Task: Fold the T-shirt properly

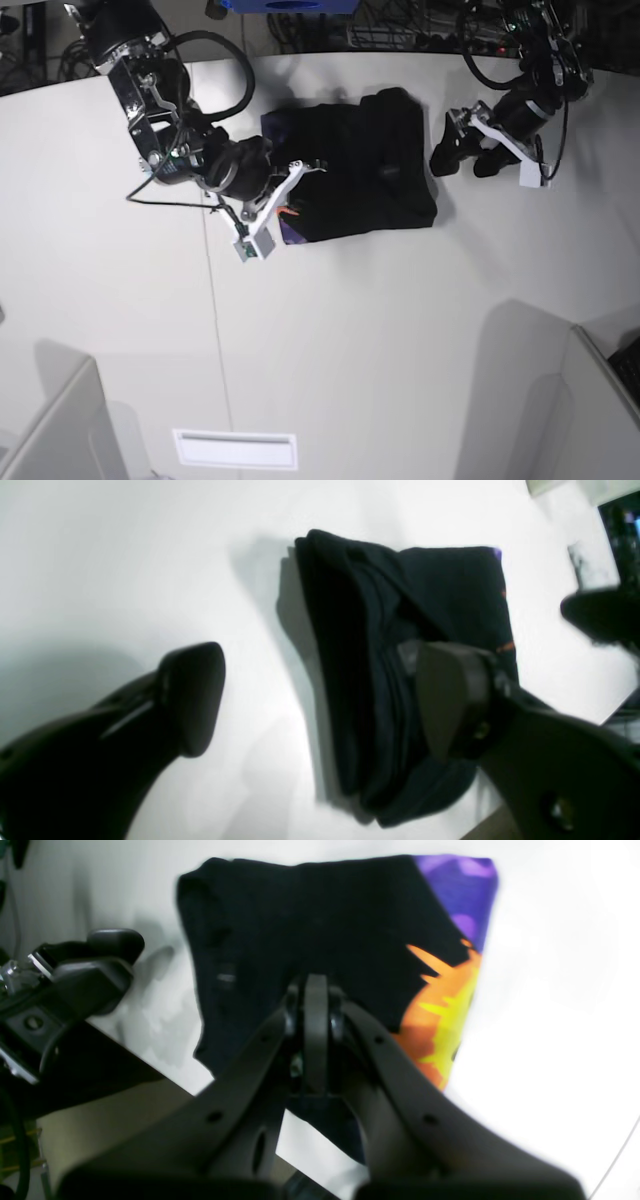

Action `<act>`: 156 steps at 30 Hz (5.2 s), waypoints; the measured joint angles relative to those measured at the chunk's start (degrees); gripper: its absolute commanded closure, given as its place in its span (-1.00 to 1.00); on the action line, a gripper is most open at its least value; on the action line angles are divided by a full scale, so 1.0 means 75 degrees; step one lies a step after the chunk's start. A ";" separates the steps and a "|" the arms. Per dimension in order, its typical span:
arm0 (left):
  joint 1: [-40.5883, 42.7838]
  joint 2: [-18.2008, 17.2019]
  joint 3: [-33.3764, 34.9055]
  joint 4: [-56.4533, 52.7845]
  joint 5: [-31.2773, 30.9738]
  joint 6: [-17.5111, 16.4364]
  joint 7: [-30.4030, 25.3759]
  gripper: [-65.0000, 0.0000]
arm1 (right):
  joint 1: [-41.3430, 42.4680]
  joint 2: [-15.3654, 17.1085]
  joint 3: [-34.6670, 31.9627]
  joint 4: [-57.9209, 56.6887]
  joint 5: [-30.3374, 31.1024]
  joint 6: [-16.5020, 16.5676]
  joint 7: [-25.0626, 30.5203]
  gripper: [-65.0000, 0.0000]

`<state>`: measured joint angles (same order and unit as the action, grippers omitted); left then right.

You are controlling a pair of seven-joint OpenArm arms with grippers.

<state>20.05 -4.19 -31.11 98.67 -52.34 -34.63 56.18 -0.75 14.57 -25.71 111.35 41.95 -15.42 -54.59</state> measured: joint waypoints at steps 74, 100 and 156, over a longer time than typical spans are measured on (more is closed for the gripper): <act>-0.6365 -0.2518 1.2310 -0.1827 0.6353 0.0087 -0.1378 1.00 | -0.2739 -0.0580 0.5700 0.0259 0.0020 0.1784 -0.0026 1.00; -0.6988 -0.2363 1.0608 -0.0204 0.6857 -0.0192 -0.0458 -0.38 | -0.2783 -0.0595 0.5694 0.0259 0.0015 0.1784 -0.0061 1.00; -0.0836 -0.1148 0.7685 -1.3158 0.6971 0.1390 -1.2033 1.00 | -0.1888 -0.1565 0.0516 -1.4764 -0.3203 0.3861 0.9900 1.00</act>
<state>13.78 -12.80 26.52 -0.01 -0.05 -24.21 -34.06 -14.92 2.83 -21.85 0.62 17.93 13.54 19.66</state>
